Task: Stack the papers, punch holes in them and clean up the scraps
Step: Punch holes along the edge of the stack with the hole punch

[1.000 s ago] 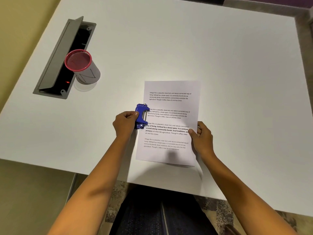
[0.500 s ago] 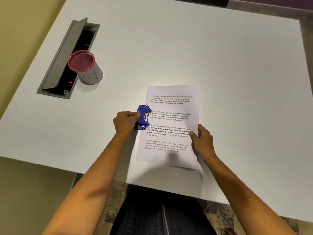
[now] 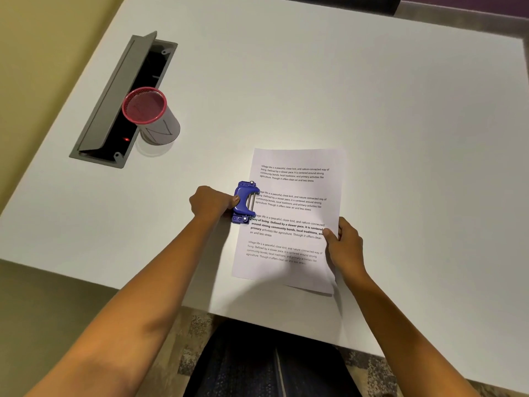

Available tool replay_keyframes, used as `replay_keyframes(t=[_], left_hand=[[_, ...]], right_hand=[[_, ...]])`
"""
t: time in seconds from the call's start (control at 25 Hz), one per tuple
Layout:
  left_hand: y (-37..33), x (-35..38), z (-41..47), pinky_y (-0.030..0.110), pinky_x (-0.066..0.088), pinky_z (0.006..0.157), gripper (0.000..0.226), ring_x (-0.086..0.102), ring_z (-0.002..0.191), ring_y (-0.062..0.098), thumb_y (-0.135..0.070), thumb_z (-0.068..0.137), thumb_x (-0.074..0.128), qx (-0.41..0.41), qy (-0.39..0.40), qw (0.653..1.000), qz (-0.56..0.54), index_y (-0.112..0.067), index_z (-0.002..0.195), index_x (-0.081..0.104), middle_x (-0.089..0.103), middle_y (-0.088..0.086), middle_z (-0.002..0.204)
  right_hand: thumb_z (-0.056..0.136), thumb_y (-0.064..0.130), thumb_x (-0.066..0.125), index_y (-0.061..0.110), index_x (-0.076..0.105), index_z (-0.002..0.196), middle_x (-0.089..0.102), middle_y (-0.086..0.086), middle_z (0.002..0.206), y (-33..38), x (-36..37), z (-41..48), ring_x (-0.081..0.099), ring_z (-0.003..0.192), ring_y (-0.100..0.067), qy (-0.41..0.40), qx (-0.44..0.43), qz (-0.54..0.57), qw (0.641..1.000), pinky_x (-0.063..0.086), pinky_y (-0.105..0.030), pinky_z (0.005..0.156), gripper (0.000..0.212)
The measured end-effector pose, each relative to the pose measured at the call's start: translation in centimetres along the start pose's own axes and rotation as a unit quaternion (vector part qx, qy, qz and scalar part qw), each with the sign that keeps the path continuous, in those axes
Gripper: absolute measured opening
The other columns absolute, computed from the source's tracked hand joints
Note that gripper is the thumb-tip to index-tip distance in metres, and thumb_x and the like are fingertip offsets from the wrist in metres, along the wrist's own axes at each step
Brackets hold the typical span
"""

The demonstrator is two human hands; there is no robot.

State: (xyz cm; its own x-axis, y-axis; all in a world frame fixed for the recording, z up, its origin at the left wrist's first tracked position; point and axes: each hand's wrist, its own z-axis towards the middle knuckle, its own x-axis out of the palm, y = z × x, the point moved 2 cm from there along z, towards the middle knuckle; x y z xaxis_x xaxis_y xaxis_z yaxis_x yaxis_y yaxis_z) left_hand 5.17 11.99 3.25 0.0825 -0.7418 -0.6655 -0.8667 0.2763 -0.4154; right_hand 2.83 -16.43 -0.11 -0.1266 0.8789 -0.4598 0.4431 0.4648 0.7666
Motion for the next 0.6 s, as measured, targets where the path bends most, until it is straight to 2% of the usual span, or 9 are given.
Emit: replay_keyframes(t=[0.16, 0.28, 0.32, 0.4, 0.6], left_hand=[[-0.3, 0.3, 0.7, 0.025, 0.029, 0.045, 0.041, 0.044, 0.055, 0.015, -0.022, 0.074, 0.079, -0.007, -0.011, 1.000, 0.024, -0.010, 0.062, 0.042, 0.046, 0.002, 0.060], [-0.5, 0.2, 1.5, 0.025, 0.029, 0.046, 0.027, 0.051, 0.066, 0.021, -0.019, 0.075, 0.079, -0.017, 0.008, 0.999, 0.043, -0.004, 0.077, 0.057, 0.049, 0.003, 0.065], [-0.5, 0.2, 1.7, 0.024, 0.030, 0.046, 0.025, 0.053, 0.071, 0.023, -0.018, 0.075, 0.079, -0.020, 0.013, 0.999, 0.044, -0.004, 0.084, 0.060, 0.052, 0.004, 0.067], [-0.4, 0.2, 1.9, 0.024, 0.031, 0.046, 0.025, 0.052, 0.069, 0.022, -0.017, 0.074, 0.079, -0.023, 0.017, 0.999, 0.046, -0.004, 0.086, 0.061, 0.054, 0.006, 0.069], [-0.4, 0.8, 2.4, 0.024, 0.030, 0.045, 0.030, 0.045, 0.055, 0.015, -0.016, 0.072, 0.080, -0.020, -0.003, 0.998, 0.054, -0.006, 0.071, 0.052, 0.049, 0.004, 0.061]], right_hand=[[0.095, 0.009, 0.054, 0.011, 0.057, 0.121, 0.065, -0.004, 0.122, 0.0, 0.2, 0.1, 0.058, 0.096, -0.015, 0.003, 0.002, -0.006, 1.000, 0.044, -0.025, 0.087, 0.027], [0.095, 0.009, 0.055, 0.010, 0.056, 0.122, 0.065, -0.004, 0.122, -0.2, 0.2, 0.3, 0.060, 0.101, -0.018, 0.002, 0.005, -0.007, 1.000, 0.045, -0.028, 0.090, 0.028], [0.094, 0.008, 0.055, 0.009, 0.056, 0.122, 0.065, -0.004, 0.120, -0.2, 0.2, 0.3, 0.059, 0.099, -0.016, 0.002, 0.000, -0.008, 1.000, 0.045, -0.028, 0.090, 0.028], [0.093, 0.006, 0.056, 0.007, 0.057, 0.119, 0.065, -0.001, 0.115, -0.2, 0.2, 0.2, 0.057, 0.094, -0.013, -0.001, -0.017, -0.011, 1.000, 0.046, -0.028, 0.087, 0.026], [0.091, 0.004, 0.055, 0.013, 0.060, 0.107, 0.062, 0.010, 0.098, -0.1, 0.4, 0.2, 0.059, 0.080, -0.008, -0.014, -0.028, -0.006, 0.999, 0.042, -0.009, 0.068, 0.018]])
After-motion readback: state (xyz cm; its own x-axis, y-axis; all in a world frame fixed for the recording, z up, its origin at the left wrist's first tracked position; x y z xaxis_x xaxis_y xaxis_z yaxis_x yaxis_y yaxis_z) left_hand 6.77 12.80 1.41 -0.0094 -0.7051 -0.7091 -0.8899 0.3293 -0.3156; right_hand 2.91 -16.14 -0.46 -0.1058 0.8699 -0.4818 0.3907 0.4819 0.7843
